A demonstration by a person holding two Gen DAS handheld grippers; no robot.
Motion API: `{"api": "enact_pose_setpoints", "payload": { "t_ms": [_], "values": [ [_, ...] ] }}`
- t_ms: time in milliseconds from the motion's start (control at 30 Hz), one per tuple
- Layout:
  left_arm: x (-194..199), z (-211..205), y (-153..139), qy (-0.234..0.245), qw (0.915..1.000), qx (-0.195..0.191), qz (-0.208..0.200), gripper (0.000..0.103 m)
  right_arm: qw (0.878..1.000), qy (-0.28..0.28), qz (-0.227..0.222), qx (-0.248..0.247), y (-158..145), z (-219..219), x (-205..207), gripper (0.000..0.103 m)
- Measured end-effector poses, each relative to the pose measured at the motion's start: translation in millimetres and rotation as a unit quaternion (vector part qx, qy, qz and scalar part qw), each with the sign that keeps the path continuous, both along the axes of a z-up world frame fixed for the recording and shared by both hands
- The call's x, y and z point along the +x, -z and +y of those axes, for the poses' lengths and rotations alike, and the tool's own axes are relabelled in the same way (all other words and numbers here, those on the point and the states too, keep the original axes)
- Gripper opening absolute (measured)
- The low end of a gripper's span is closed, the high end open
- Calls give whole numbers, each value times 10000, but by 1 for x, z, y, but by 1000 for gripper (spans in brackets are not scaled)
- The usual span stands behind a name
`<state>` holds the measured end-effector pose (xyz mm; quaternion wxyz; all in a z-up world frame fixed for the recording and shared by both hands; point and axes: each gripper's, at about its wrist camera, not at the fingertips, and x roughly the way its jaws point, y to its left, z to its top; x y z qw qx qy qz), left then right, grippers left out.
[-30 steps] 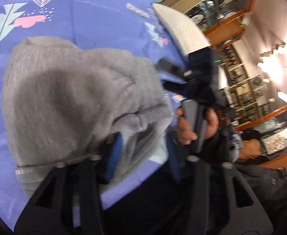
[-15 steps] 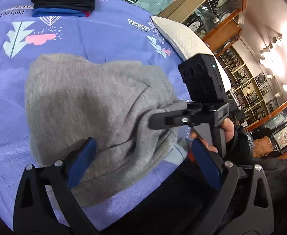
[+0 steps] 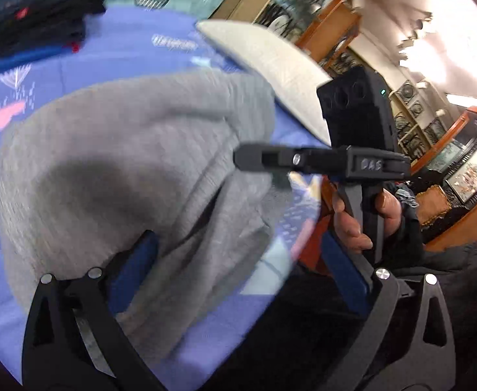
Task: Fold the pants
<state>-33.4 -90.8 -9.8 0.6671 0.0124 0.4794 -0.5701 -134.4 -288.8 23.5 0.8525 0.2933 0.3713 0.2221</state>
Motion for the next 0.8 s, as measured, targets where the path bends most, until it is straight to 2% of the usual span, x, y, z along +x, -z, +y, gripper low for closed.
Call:
{"api": "enact_pose_setpoints", "payload": {
  "t_ms": [33, 67, 100, 133, 167, 200, 267, 300, 367, 433, 467, 533, 600, 667, 700, 733, 800],
  "values": [
    [6, -1, 10, -71, 9999, 88, 129, 101, 9990, 239, 368, 4, 21, -11, 3, 50],
    [4, 1, 8, -68, 9999, 45, 115, 101, 9956, 423, 831, 6, 46, -19, 6, 59],
    [1, 3, 4, -6, 9999, -2, 113, 101, 9915, 497, 1204, 44, 67, -24, 6, 62],
    [-4, 6, -2, 57, 9999, -57, 105, 101, 9881, 525, 1418, 276, 83, -30, 3, 73],
    [-10, 11, -11, 96, 9999, -105, 26, 101, 9873, 553, 1425, 425, 86, -34, -1, 75],
    [-16, 16, -18, 136, 9998, -151, -78, 101, 9894, 563, 1304, 285, 76, -35, -5, 75],
    [-31, 25, -30, 298, 9989, -264, -253, 101, 9924, 796, 878, -333, 42, -37, -12, 75],
    [-36, 29, -32, 348, 9985, -254, -324, 101, 9931, 859, 662, -451, 27, -39, -14, 75],
    [-38, 34, -24, 366, 9989, -131, -261, 101, 9962, 733, 173, -434, -7, -37, -12, 75],
    [-30, 35, -11, 255, 9997, 24, -19, 101, 9986, 384, -73, -367, -28, -23, 0, 75],
    [-27, 38, -2, 189, 9997, 90, 154, 101, 9992, 168, -155, -315, -35, -11, 10, 75],
    [-27, 41, 7, 133, 9996, 68, 245, 101, 9991, -186, -200, -328, -40, 8, 31, 75],
    [-36, 44, 8, 152, 9998, 19, 105, 101, 9980, -305, 101, -542, -27, 20, 51, 75],
    [-39, 44, 14, 219, 9997, -32, 48, 101, 9922, -155, 1095, -573, 19, 19, 75, 75],
    [-40, 44, 17, 218, 9997, -39, 37, 101, 9870, -114, 1489, -592, 39, 19, 82, 75],
    [-40, 44, 17, 224, 9997, -58, 33, 101, 9837, -117, 1703, -559, 60, 17, 84, 71],
    [-42, 47, 13, 218, 9997, -91, -34, 101, 9878, -78, 1478, -475, 62, 12, 76, 71]
  ]
}}
